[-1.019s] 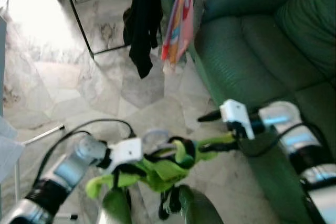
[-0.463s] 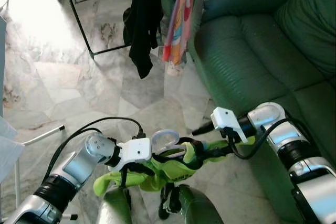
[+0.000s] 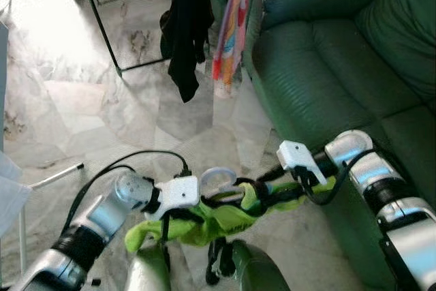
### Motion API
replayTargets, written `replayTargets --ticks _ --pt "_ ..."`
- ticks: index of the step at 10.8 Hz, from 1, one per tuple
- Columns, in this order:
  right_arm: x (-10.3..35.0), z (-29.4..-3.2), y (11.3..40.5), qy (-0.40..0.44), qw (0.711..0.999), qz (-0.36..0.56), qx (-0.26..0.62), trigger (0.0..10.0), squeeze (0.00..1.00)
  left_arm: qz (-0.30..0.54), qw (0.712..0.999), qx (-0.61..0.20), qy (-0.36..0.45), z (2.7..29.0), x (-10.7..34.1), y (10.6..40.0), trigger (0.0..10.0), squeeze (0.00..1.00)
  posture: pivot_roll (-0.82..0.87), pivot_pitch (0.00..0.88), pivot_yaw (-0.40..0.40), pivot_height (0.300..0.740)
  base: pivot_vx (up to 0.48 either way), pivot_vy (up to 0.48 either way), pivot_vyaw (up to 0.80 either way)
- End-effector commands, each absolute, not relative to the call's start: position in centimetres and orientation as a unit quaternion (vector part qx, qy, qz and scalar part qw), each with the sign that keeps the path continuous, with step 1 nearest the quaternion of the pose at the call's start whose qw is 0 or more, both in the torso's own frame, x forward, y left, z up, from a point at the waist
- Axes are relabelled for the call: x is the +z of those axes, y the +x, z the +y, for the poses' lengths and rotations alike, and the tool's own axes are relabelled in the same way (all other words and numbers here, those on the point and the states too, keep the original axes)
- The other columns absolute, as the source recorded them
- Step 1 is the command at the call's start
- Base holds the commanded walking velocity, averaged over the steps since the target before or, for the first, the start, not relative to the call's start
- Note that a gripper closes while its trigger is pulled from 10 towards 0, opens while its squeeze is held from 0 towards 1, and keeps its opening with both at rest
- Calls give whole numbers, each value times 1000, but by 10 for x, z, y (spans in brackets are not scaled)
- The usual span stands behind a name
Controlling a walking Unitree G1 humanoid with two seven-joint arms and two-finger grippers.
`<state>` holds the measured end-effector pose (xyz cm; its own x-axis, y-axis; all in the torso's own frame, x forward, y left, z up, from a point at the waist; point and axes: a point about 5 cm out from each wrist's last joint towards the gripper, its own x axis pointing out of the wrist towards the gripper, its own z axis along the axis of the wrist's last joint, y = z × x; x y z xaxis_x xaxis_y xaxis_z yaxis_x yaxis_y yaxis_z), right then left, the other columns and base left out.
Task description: Hang hanger
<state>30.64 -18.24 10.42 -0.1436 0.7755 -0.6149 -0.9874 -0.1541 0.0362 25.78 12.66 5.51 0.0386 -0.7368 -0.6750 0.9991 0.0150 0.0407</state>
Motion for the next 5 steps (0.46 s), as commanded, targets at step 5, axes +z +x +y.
replayTargets --ticks 5 --pt "100 -191 302 -241 589 254 729 0 0 200 685 -637 292 118 62 272 10000 0 50 216 -118 740 0 0 0"
